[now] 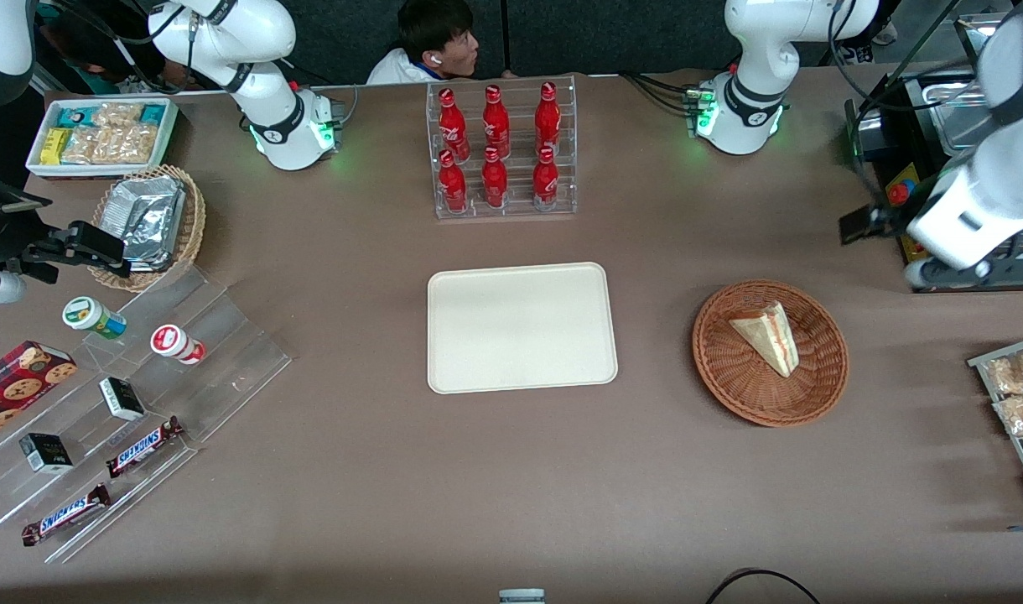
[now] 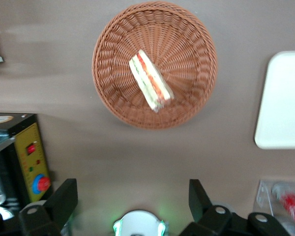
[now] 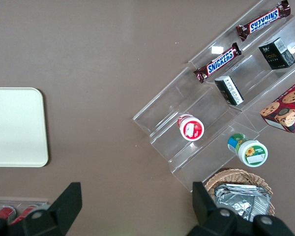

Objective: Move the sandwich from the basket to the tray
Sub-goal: 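Move the left gripper from rest toward the sandwich in the wicker basket, then lower the left gripper onto the wrapped sandwich and close on it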

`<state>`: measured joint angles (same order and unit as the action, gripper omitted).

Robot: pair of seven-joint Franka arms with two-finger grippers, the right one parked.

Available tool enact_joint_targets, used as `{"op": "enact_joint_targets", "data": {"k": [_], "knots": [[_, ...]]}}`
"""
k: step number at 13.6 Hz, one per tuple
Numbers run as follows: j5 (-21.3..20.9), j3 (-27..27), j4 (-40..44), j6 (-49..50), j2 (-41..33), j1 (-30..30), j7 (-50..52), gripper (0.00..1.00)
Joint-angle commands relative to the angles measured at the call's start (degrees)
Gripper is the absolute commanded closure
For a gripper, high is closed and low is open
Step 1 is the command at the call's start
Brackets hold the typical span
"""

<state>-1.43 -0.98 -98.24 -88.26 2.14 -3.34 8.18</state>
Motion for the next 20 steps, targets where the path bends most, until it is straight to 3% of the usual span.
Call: {"op": "enact_joint_targets", "data": {"k": [1, 4, 6, 9, 16, 20], "knots": [[-0.6, -0.7, -11.9, -12.3, -3.7, 0.4, 9.4, 0.0], [-0.5, -0.7, -26.1, -29.2, -7.3, -0.1, 18.6, 0.0], [-0.5, -0.8, -30.4, -35.7, -7.0, -0.2, 27.0, 0.0], [0.1, -0.9, -35.7, -44.1, -6.2, -0.2, 30.0, 0.0], [0.1, -0.9, -37.7, -61.6, 4.4, -1.0, 36.5, 0.0], [0.1, -1.0, -37.7, -64.6, 7.1, -1.6, 36.7, 0.0]]}}
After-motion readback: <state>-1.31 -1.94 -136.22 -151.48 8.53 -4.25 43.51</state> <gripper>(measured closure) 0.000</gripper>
